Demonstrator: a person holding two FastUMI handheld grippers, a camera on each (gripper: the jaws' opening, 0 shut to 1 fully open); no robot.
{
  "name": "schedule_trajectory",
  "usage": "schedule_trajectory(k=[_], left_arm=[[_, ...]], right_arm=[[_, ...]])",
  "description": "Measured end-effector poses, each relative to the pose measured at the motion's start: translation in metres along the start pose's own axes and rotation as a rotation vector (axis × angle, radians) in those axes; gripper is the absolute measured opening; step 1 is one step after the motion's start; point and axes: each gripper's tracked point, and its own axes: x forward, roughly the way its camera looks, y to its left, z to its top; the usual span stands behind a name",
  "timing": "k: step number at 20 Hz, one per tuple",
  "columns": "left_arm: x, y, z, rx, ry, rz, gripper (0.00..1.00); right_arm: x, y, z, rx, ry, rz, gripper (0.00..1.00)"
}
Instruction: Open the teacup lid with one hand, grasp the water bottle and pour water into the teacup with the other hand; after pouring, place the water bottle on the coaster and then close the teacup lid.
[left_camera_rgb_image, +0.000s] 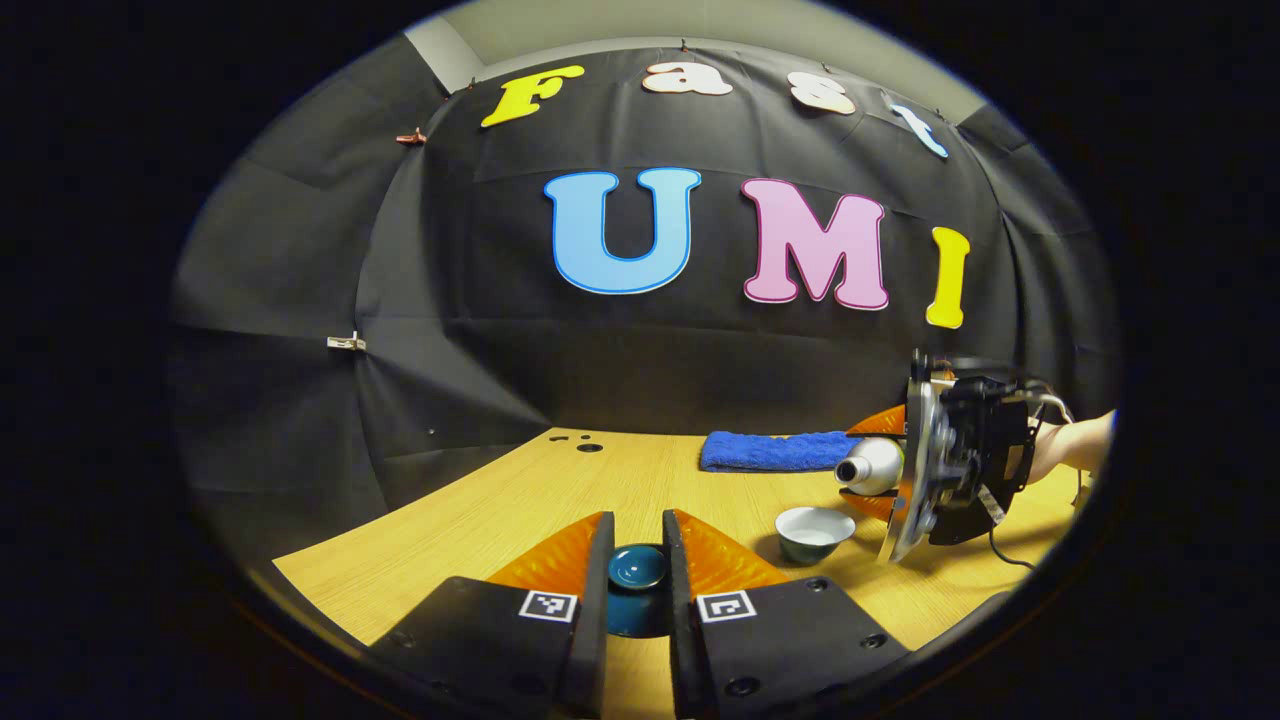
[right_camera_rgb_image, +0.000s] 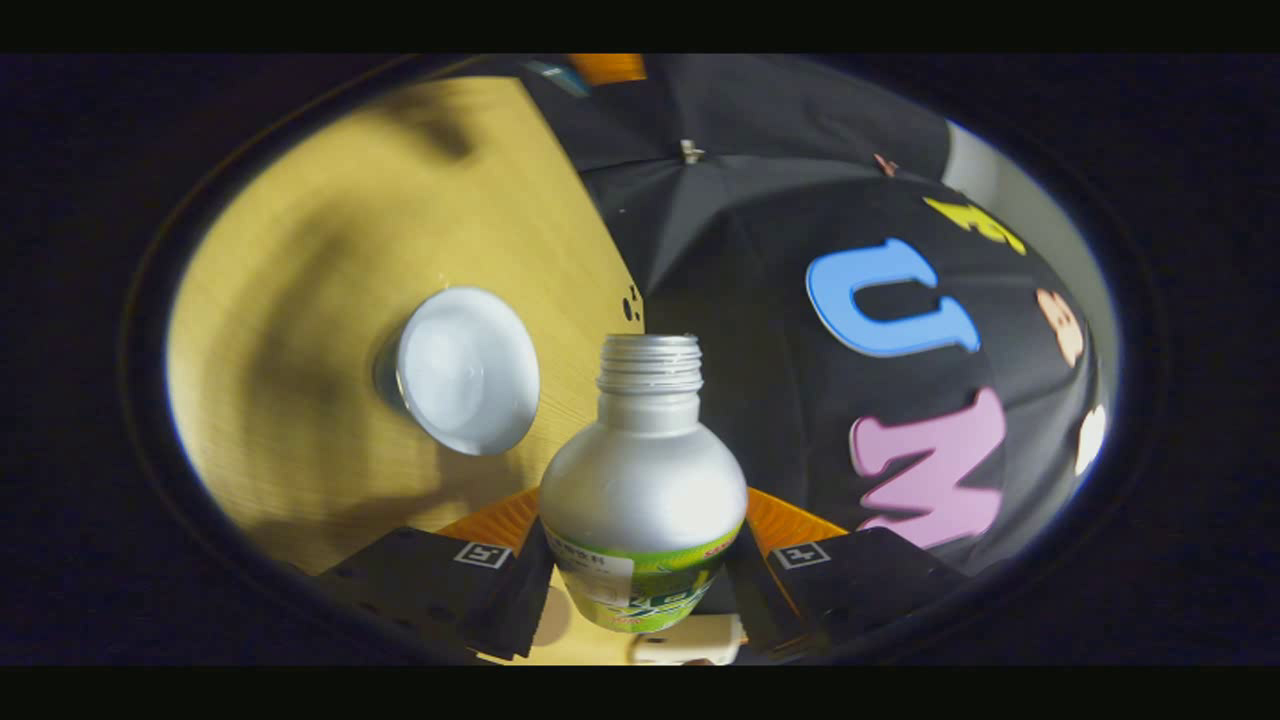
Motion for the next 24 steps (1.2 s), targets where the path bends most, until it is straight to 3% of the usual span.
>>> schedule_trajectory(k=[6,11,14,19,24], left_arm=[[-0.010,-0.024,0.012,0.014,-0.027,-0.029,0.29],[-0.013,-0.051,0.010,-0.027,-0.034,-0.071,0.29],[-0.015,-0.064,0.002,-0.026,-0.022,-0.091,0.30],[-0.016,-0.085,0.000,-0.033,-0.015,-0.136,0.30],[-0.016,-0.094,0.001,-0.020,-0.014,-0.158,0.29]], right_arm=[[-0.034,-0.028,-0.006,0.269,-0.005,-0.014,0.80],[-0.065,-0.028,-0.020,0.673,-0.022,0.004,0.81],[-0.077,-0.029,-0.032,0.857,-0.023,-0.005,0.80],[-0.090,-0.067,-0.055,1.093,-0.075,-0.111,0.80],[-0.088,-0.106,-0.096,1.148,-0.062,-0.255,0.80]])
